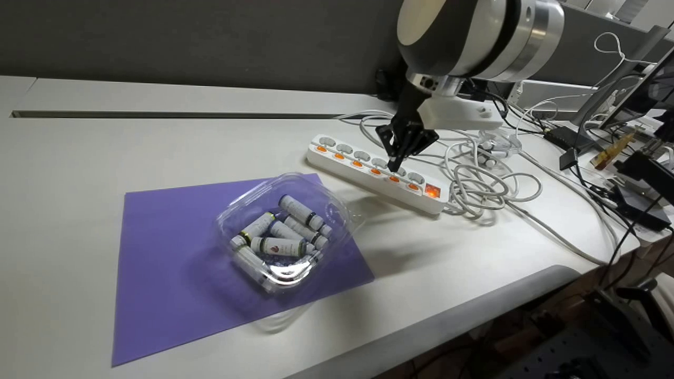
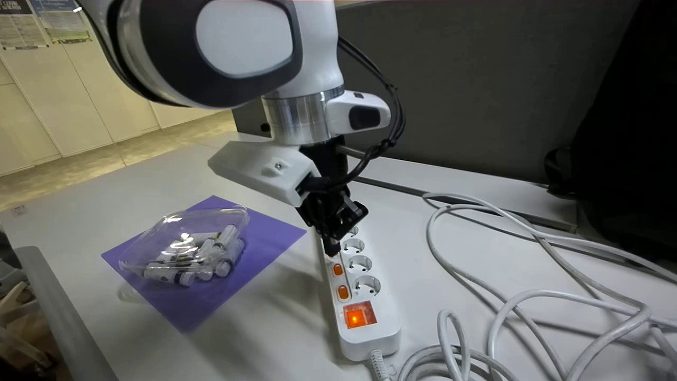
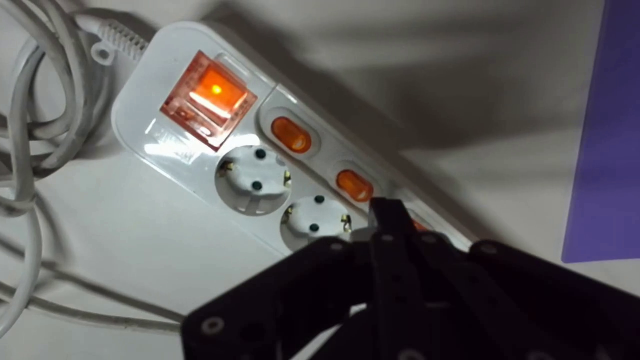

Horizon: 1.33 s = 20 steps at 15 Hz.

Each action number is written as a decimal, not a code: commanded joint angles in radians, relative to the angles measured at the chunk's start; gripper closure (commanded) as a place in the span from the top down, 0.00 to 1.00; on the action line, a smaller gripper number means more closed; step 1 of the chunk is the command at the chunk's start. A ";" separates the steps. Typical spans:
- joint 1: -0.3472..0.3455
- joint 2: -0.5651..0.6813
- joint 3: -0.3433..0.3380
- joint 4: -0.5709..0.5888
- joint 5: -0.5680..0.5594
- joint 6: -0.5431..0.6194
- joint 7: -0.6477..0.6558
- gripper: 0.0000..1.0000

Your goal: Turn on the third from last switch on the extension cord

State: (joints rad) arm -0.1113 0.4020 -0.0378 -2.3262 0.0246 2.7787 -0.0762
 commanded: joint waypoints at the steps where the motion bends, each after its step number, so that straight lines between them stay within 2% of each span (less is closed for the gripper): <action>1: -0.025 0.021 0.020 0.013 0.032 0.009 -0.019 0.00; 14: -0.040 0.074 0.024 0.048 0.050 -0.010 -0.017 0.00; 20: -0.021 0.115 -0.001 0.104 0.030 -0.089 0.010 0.00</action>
State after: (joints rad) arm -0.1407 0.4584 -0.0216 -2.2810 0.0626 2.7360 -0.0848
